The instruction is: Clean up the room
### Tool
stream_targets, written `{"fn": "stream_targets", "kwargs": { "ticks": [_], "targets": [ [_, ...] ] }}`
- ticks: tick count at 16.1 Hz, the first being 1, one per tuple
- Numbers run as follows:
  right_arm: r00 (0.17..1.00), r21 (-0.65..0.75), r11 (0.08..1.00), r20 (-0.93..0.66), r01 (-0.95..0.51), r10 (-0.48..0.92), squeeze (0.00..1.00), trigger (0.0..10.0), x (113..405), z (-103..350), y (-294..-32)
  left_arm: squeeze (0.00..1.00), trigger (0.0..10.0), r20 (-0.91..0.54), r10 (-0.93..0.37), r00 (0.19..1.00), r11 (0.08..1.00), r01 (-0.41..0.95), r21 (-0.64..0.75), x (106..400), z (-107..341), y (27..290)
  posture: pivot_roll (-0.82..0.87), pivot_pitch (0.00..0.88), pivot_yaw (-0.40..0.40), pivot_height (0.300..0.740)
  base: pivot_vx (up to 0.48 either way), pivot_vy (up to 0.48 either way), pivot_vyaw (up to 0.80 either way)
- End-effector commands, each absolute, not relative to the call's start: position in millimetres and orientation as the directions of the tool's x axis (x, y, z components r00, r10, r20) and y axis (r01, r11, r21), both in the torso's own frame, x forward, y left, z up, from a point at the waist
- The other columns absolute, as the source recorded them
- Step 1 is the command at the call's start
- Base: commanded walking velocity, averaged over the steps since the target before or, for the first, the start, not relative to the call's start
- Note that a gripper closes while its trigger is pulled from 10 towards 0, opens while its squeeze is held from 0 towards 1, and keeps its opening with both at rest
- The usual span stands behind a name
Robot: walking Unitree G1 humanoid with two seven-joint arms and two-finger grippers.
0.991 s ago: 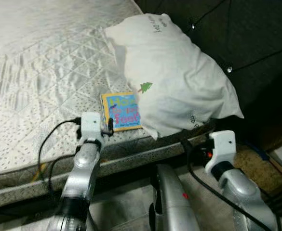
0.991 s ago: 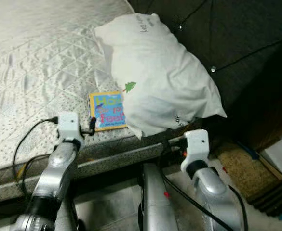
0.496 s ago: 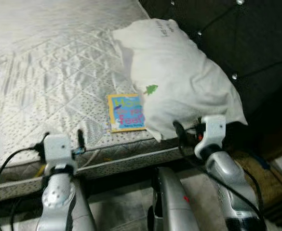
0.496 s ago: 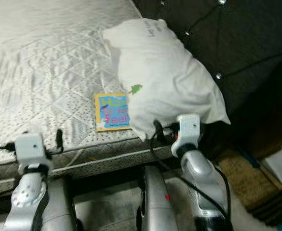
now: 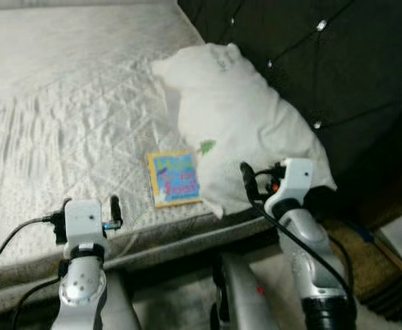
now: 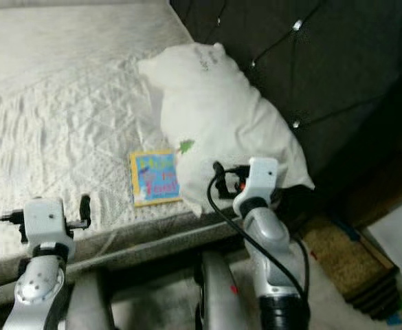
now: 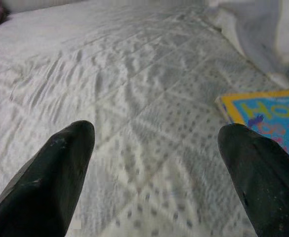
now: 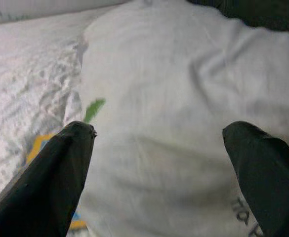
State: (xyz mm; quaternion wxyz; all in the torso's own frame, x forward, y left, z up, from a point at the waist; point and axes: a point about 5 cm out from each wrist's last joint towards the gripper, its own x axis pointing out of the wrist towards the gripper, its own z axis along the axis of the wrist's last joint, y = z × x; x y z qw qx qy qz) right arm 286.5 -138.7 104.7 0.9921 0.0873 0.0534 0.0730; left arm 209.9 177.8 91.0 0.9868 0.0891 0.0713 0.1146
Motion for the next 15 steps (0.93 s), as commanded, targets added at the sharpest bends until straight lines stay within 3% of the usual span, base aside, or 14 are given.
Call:
{"fn": "stream_targets", "kwargs": {
  "ticks": [1, 6, 11, 15],
  "targets": [
    [0.986, 0.179, 0.977, -0.098, -0.113, 0.132, 0.0, 10.0, 287, 102, -142, 0.0, 10.0, -0.133, 0.214, 0.968, 0.963, -0.186, 0.193, 210, 88, 175, 0.07, 0.0, -0.044, 0.632, 0.0, 0.0, -0.41],
    [0.994, 0.188, 0.979, -0.072, -0.073, 0.088, 0.0, 10.0, 297, 102, -147, 0.0, 10.0, -0.112, 0.216, 0.97, 0.958, -0.189, 0.214, 225, 89, 181, 0.07, 0.0, -0.028, 0.688, 0.0, 0.0, -0.4],
    [0.993, 0.176, 0.981, -0.074, -0.081, 0.096, 0.0, 10.0, 296, 97, -143, 0.0, 10.0, -0.101, 0.202, 0.974, 0.959, -0.176, 0.224, 228, 88, 179, 0.08, 0.0, -0.042, 0.736, 0.0, 0.0, 0.0],
    [0.994, 0.155, 0.986, -0.081, -0.062, 0.075, 0.0, 10.0, 294, 94, -149, 0.0, 10.0, -0.11, 0.194, 0.975, 0.958, -0.164, 0.235, 225, 86, 175, 0.07, 0.0, -0.044, 0.74, 0.0, 0.0, 0.0]
  ]
}}
